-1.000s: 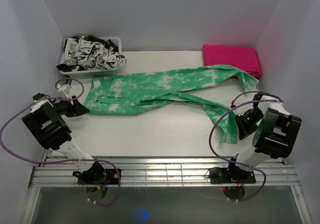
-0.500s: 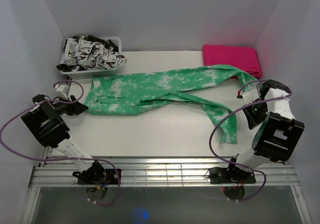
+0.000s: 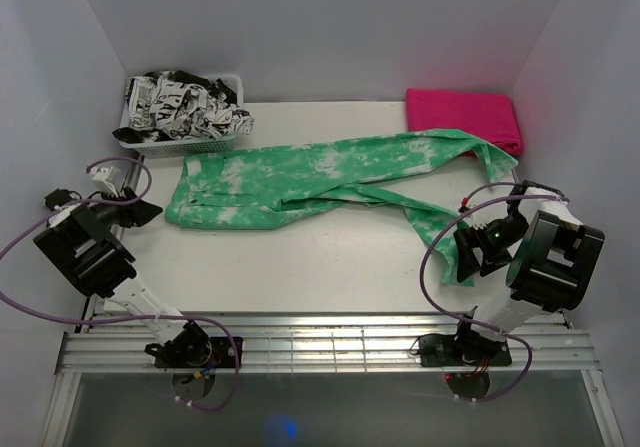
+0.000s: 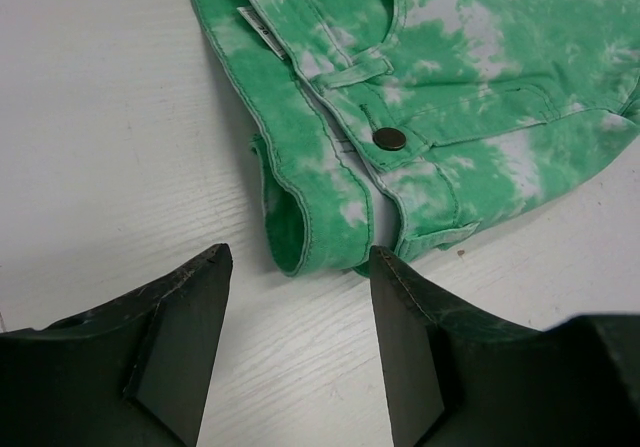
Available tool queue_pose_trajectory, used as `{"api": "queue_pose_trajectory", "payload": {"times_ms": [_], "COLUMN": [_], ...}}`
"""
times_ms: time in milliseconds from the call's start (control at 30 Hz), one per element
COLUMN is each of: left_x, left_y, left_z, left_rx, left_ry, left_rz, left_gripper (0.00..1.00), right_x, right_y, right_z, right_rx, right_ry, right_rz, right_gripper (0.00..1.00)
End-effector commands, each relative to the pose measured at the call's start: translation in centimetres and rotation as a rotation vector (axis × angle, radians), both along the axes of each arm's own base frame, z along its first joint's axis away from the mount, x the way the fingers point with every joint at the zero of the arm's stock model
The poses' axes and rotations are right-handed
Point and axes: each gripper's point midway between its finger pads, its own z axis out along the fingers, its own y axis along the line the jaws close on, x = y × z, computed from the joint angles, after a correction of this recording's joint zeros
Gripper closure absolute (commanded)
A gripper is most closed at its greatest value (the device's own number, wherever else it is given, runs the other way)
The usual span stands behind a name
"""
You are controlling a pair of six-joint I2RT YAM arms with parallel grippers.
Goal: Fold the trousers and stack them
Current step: Flatten the trousers out
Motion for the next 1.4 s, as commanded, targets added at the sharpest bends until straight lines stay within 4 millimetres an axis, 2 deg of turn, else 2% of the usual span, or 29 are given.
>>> {"api": "queue_pose_trajectory", "payload": {"times_ms": [0,200,333,400,500,733,833,867,933,967,1133,1333,1367], "left_x": [-0.4,-0.8,-0.4,0.0,0.2,0.1,0.0,-0.1,-0.1,-0.2,-0.2,-0.1,-0.5], "left_y": [-1.0,-1.4,0.0,1.0,1.8,2.3,2.2,2.1,2.1,2.1,2.3,2.8,2.2], "left_z": [1.6,1.4,1.6,1.8,1.3,-0.1,-0.5,-0.7,-0.9,-1.0,-1.1,-1.3,-1.5], "left_rx": [-0.028,-0.025,-0.061,-0.08,-0.083,-0.05,-0.056,-0.056,-0.045,-0.044,-0.025,-0.002,-0.029], "left_ry": [-0.066,-0.068,-0.058,-0.07,-0.054,-0.024,-0.016,-0.012,-0.012,-0.006,-0.004,0.007,0.029], "left_rz": [-0.036,-0.044,0.01,0.028,0.039,0.044,0.044,0.045,0.041,0.044,0.044,0.039,0.027], "left_gripper": [0.32,0.32,0.35,0.35,0.36,0.36,0.36,0.36,0.36,0.37,0.38,0.39,0.39], "right_x": [2.0,3.9,4.1,3.0,2.3,3.6,3.7,3.8,4.2,4.4,5.0,5.8,5.9], "right_y": [1.2,-0.4,-1.2,-1.0,-0.4,0.9,0.7,0.6,0.3,0.2,-1.1,-5.4,-6.0], "right_z": [-0.7,-0.9,-2.4,-3.6,-4.8,-5.4,-5.9,-6.0,-5.7,-5.6,-3.8,0.4,0.9], "right_rx": [0.086,0.078,0.095,0.107,0.127,0.214,0.201,0.194,0.181,0.176,0.135,0.033,0.011], "right_ry": [-0.044,-0.099,-0.089,-0.052,-0.031,-0.039,-0.034,-0.036,-0.056,-0.058,-0.111,-0.2,-0.211], "right_rz": [-0.101,-0.147,-0.177,-0.183,-0.196,-0.272,-0.278,-0.28,-0.281,-0.286,-0.28,-0.27,-0.267], "right_gripper": [0.07,0.11,0.28,0.39,0.44,0.49,0.56,0.66,0.78,0.91,0.92,0.92,0.92]}}
